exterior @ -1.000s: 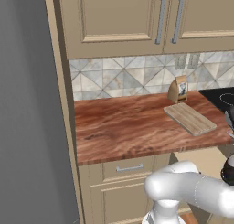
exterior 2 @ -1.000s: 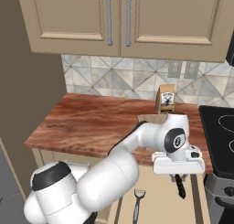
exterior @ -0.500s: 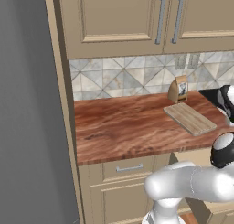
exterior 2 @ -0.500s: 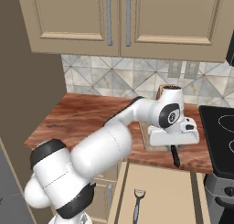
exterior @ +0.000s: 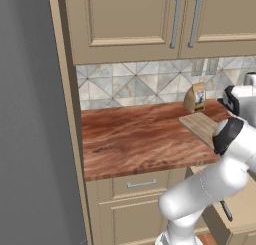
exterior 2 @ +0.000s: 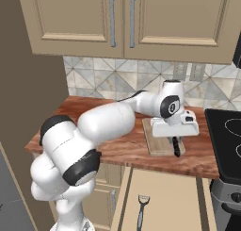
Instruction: Open the drawer on the right and place the cutting tools on the cutting board.
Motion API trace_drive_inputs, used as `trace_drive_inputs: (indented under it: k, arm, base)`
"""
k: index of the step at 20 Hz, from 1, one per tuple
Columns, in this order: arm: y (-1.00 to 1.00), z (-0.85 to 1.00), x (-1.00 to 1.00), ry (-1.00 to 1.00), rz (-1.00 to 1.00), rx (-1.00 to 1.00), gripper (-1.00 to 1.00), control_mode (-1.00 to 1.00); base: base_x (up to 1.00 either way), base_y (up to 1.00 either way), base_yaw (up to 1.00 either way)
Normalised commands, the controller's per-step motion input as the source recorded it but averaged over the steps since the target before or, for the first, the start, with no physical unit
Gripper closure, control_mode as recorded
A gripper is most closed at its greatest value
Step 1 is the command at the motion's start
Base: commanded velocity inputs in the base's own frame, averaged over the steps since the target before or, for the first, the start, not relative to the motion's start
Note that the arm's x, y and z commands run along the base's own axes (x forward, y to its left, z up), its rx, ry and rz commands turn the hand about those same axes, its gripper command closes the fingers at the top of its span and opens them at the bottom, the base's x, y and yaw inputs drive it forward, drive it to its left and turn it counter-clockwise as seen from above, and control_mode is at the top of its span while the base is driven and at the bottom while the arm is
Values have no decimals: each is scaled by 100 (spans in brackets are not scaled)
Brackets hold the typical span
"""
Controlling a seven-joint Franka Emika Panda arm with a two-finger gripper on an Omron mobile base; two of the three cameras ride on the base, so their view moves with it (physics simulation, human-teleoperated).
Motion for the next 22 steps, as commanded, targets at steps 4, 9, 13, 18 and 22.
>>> trace_drive_inputs:
  k: [4,9,13,18,22]
  arm:
    - [0,-9,13,-10,0,5,100,-100]
    - [0,-18,17,-14,0,6,100,-100]
    - [5,-8,26,-19,0,2,100,-100]
    - [26,-7,44,-21,0,0,100,-100]
    - [32,-7,51,-15,0,-8,100,-100]
  base:
    - [0,0,0]
    - [0,0,0]
    - [0,0,0]
    - [0,0,0]
    - [0,0,0]
